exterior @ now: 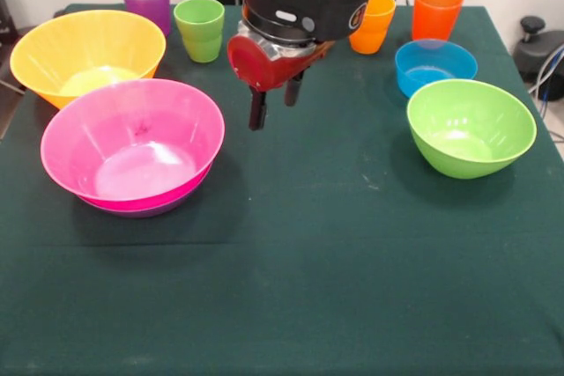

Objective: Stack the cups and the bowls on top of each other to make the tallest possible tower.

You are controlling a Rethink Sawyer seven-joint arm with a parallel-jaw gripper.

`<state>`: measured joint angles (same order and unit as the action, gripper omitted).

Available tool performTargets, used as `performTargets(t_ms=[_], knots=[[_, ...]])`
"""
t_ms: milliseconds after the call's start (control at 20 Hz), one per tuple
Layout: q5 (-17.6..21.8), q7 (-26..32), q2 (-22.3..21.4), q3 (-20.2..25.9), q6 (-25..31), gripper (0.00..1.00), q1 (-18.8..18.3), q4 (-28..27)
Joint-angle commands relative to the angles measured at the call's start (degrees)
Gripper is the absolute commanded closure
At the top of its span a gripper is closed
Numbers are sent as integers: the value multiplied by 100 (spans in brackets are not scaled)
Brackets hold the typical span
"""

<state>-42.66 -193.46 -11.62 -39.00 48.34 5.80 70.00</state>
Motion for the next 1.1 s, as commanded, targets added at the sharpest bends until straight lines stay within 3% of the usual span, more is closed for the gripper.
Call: performTargets(t_ms=[50,400,750,1100], knots=[[-61,-1000,-193,654,215,0,268,544],[-145,-1154,-503,680,283,0,567,866],[-232,-595,-994,890,-67,0,751,1622],[-170,-162,-1192,1111,-498,0,901,2124]])
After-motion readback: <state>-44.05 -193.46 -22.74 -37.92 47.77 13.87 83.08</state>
